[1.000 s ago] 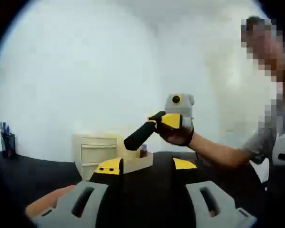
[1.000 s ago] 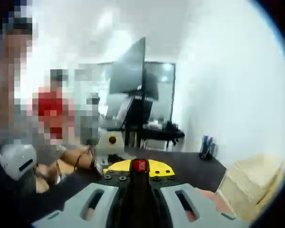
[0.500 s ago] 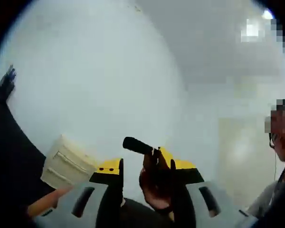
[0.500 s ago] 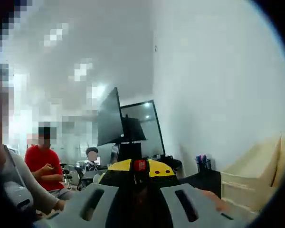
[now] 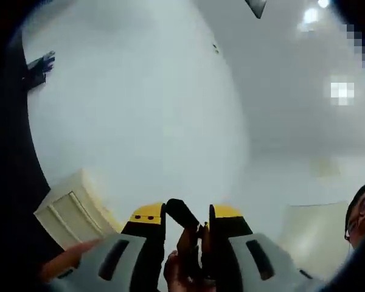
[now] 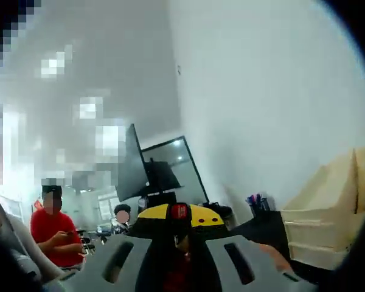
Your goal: Open the drawer, pick up the cosmetic bottles from the table one by one, place them into the drawer, release the gripper, close the drawer, and move the gripper away
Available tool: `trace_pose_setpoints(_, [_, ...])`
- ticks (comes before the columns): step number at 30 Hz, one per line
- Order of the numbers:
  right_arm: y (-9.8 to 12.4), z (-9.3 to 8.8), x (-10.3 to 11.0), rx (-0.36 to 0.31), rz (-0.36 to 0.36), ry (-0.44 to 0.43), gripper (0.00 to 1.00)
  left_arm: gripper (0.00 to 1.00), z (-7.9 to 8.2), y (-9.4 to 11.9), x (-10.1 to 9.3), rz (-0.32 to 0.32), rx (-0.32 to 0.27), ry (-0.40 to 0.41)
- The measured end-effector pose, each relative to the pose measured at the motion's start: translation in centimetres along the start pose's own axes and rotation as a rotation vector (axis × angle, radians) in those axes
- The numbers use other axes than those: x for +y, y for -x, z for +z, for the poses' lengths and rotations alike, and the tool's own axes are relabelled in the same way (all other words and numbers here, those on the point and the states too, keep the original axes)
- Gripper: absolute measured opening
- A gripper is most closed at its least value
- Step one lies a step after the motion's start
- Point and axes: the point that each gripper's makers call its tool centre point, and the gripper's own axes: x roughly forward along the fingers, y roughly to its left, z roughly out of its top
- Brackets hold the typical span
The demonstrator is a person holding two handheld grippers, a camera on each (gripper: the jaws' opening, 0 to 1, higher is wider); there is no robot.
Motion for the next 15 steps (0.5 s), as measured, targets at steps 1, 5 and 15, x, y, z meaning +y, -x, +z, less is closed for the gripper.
trace_pose_setpoints(1, [-0.1,-0.2,-0.3,-0.003,-0.010,-0.014,0.07,0.23,-0.1,0.0,0.2,0.004,0.002,0.004])
trace_pose_setpoints(5, [-0.5,-1.2,-0.9,0.005,-0.021,-0.056,0.07,0.20,0.8,-0.1,1.1,0.021,-0.013,-0.007])
trace_pose_setpoints(15, [-0.5,-3.0,-1.5,0.150,0.047,-0.031,0.09,0.16,1.6,0.7,0.6,-0.021,0.025,-0.091])
